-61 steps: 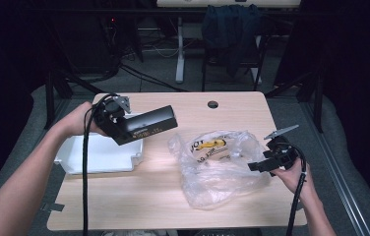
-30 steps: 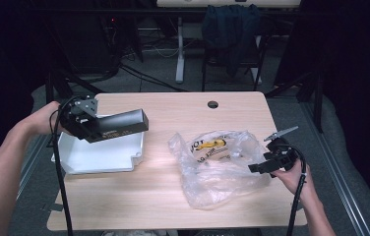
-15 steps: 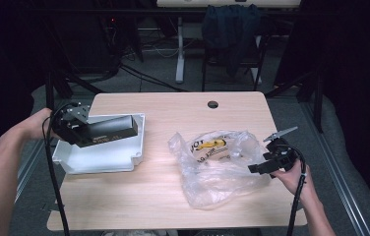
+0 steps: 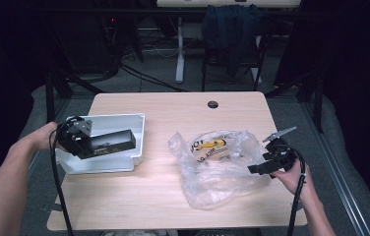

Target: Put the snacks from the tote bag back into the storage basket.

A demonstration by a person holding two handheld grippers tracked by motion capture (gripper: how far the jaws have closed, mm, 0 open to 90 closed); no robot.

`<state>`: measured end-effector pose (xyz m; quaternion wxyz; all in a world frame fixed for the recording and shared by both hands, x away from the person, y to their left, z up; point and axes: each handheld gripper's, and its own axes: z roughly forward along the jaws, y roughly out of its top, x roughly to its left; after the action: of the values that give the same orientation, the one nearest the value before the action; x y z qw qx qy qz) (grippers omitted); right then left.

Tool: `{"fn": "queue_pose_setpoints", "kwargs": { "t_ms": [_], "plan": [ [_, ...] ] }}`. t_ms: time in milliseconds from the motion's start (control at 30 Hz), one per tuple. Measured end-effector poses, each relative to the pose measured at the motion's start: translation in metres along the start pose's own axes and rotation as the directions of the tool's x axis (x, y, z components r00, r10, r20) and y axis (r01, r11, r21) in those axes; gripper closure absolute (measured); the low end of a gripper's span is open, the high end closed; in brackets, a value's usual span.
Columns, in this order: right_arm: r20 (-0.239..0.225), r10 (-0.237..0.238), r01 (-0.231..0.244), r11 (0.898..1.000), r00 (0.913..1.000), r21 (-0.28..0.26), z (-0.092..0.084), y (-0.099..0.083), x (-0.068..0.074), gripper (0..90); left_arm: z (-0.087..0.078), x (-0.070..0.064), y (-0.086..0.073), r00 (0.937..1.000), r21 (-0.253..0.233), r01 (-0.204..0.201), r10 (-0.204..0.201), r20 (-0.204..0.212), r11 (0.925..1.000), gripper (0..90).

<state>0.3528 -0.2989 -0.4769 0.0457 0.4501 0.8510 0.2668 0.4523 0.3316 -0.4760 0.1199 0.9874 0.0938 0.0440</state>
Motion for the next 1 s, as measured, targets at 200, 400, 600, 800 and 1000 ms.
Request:
{"fn": "queue_pose_setpoints", "kwargs": {
  "t_ms": [200,400,600,800,1000],
  "plan": [
    [0.001,-0.005,0.005,1.0,1.0,0.004,0.001,0.0,0.001,13.1,0.011,0.001,0.004,0.9982,0.048,-0.057,0.056,0.019,0.9972,43.5],
    [0.005,-0.009,0.009,1.0,0.9999,0.006,0.001,0.0,0.001,13.0,0.027,-0.004,0.002,0.9961,0.073,-0.083,0.081,0.037,0.9938,43.5],
    [0.001,-0.009,0.009,1.0,1.0,0.003,0.003,0.002,0.003,13.1,0.037,-0.007,0.001,0.9938,0.095,-0.098,0.093,0.061,0.9907,43.5],
    [0.0,-0.014,0.014,1.0,0.9999,0.012,0.005,0.002,0.003,13.1,0.044,-0.006,0.002,0.9931,0.114,-0.1,0.092,0.072,0.9884,43.2],
    [-0.012,-0.015,0.015,1.0,0.9998,0.016,0.006,0.001,0.002,13.0,0.048,-0.005,0.007,0.9941,0.147,-0.071,0.058,0.092,0.9867,34.2]
  ]
}}
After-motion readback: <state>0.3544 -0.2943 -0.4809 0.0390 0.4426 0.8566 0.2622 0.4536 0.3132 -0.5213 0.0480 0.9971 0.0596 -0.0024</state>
